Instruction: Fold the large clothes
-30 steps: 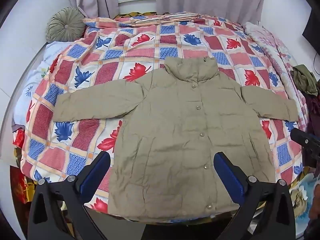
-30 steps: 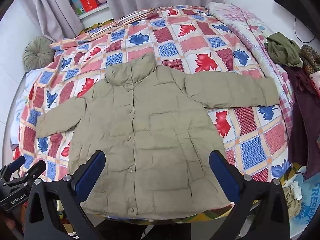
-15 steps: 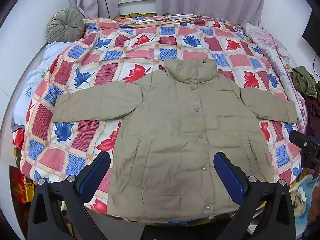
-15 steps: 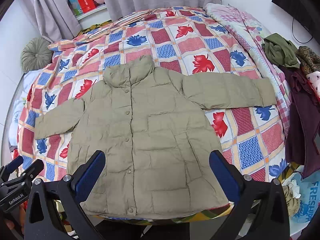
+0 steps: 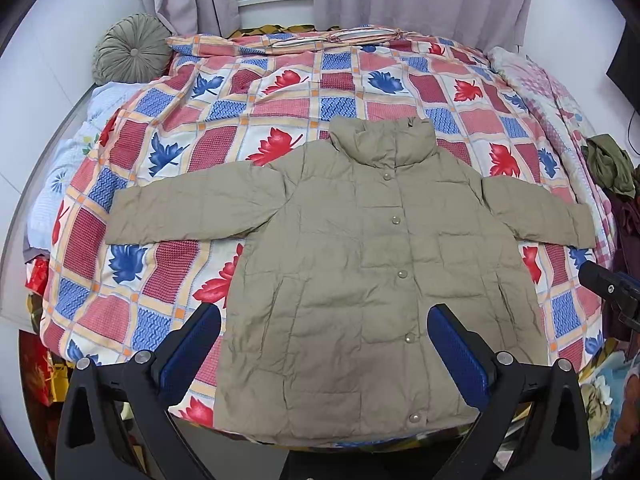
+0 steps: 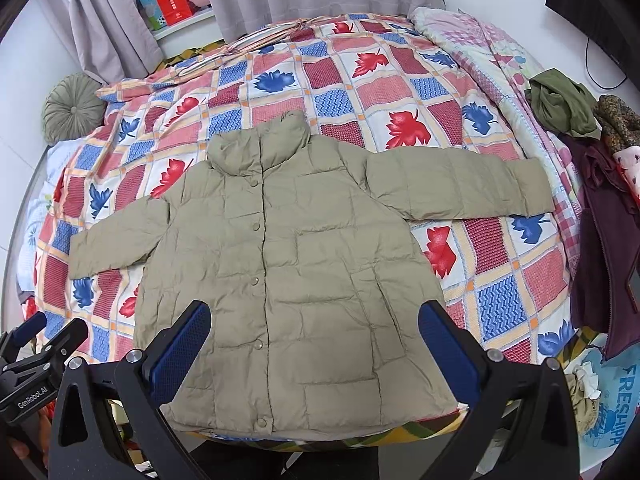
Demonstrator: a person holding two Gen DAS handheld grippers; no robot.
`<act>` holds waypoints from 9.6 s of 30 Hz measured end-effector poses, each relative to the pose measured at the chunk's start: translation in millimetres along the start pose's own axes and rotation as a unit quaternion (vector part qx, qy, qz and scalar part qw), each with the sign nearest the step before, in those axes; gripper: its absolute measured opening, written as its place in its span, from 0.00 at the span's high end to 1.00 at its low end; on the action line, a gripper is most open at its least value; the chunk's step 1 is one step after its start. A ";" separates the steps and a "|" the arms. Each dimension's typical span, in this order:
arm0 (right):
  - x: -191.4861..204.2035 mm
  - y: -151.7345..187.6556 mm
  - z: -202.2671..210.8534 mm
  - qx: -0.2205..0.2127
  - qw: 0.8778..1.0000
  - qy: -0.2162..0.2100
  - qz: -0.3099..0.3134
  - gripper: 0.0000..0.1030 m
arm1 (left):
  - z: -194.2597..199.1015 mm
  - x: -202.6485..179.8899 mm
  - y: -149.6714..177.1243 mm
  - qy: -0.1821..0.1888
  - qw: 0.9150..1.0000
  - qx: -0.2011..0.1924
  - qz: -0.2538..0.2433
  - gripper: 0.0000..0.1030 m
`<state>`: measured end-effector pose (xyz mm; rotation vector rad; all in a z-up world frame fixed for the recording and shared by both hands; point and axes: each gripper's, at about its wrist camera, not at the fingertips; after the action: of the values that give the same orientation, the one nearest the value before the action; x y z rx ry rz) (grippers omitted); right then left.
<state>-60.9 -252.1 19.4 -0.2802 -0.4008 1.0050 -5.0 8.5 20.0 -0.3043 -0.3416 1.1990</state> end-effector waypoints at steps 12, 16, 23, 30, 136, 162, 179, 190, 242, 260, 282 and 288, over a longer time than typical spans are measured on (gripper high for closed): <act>1.5 0.2 -0.6 0.000 1.000 -0.001 0.002 0.00 | -2.6 2.5 1.2 0.001 1.000 0.000 0.002 0.00; 3.3 1.5 1.3 0.002 1.000 0.000 0.004 0.00 | -2.7 2.8 0.8 0.001 1.000 0.001 0.002 0.00; 3.7 0.9 0.5 0.001 1.000 0.000 0.003 0.00 | -2.2 2.2 0.1 0.001 1.000 0.001 0.003 0.00; 3.0 0.7 0.5 0.001 1.000 -0.001 0.004 0.00 | -2.2 2.7 -0.1 0.001 1.000 0.001 0.003 0.00; 128.7 68.7 -121.2 0.111 0.991 -0.059 0.051 0.00 | -193.6 213.1 49.8 0.143 0.972 0.002 0.188 0.00; 187.0 39.8 -268.6 0.133 0.984 -0.115 0.028 0.00 | -365.6 381.8 5.7 0.076 0.930 -0.035 0.359 0.63; 269.0 31.2 -363.0 0.183 0.959 -0.213 -0.036 0.82 | -213.7 269.5 -72.0 0.083 0.977 -0.170 0.096 0.92; 192.4 28.5 -337.1 0.219 0.939 -0.245 -0.098 0.82 | -219.4 53.3 -143.4 0.154 0.970 -0.175 -0.068 0.92; 253.5 19.8 -246.2 -0.018 0.956 -0.080 0.281 0.21 | -300.3 226.5 -31.8 0.107 0.977 -0.029 0.184 0.00; 35.4 -75.5 -319.8 0.063 0.971 -0.121 -0.194 0.64 | -342.4 170.2 -113.1 0.205 0.970 -0.037 0.123 0.78; -5.6 -58.2 -298.4 0.077 0.974 -0.091 -0.194 0.80 | -277.6 177.7 -76.0 -0.008 0.999 -0.041 -0.007 0.38; -15.1 -56.8 -245.7 -0.011 0.987 -0.041 -0.157 0.80 | -290.0 130.3 -65.0 0.013 0.999 -0.033 -0.036 0.38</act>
<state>85.4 -304.8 -179.7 -0.1883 -0.5126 0.7053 212.6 95.1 -204.6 -0.3624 -0.3680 1.1140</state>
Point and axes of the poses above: each gripper's, at about its wrist camera, not at the fingertips, and z roughly against the way its jaws point, x to its left, y to its underside, and after that the axes turned 14 degrees about -z, right-handed
